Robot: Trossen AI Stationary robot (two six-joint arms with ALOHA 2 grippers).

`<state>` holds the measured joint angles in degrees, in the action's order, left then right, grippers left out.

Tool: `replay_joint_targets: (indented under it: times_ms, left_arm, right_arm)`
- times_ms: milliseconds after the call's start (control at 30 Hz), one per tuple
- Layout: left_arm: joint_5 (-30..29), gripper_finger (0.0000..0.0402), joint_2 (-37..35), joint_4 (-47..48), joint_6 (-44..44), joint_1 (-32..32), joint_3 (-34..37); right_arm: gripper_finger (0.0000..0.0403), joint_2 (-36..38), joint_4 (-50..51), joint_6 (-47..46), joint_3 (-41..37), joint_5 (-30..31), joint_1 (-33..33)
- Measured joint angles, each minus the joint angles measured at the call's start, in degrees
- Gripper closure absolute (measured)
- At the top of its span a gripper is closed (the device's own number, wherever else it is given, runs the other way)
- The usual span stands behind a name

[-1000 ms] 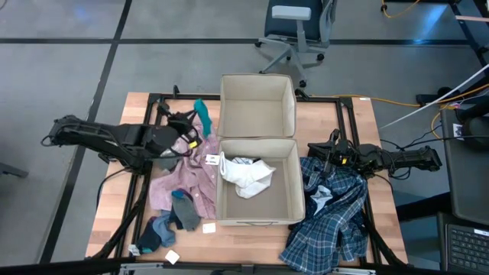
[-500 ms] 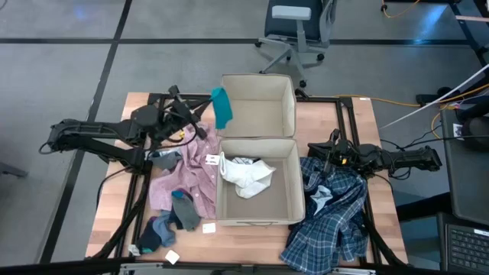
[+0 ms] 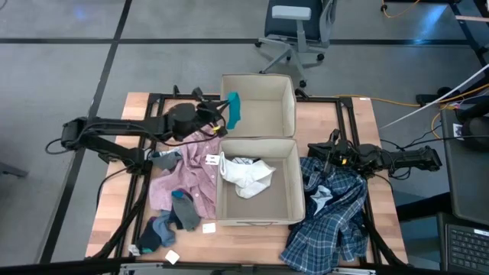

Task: Sort clothes
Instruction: Put the blue sock into the top laundry organizer, then put the pink shirt into the top laundry organizer

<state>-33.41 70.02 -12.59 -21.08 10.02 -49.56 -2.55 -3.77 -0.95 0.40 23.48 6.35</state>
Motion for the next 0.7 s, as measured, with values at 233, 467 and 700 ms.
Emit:
replay_joint_targets:
  times_ms: [233,467,700]
  left_arm:
    - [0.02,0.0362,2.77,-0.11,1.34,0.22,0.00]
    - [0.00,0.0269,2.56,0.80,4.75,0.64,0.00]
    - [-0.01,0.0197,0.68,12.75,8.70,0.14,-4.18]
  right_arm:
    - [0.0395,-0.02,0.00,0.00,0.02,-0.06,0.00]
    - [0.0395,-0.02,0.00,-0.01,0.01,-0.10,0.00]
    - [0.0395,-0.02,0.00,-0.02,0.00,-0.12,0.00]
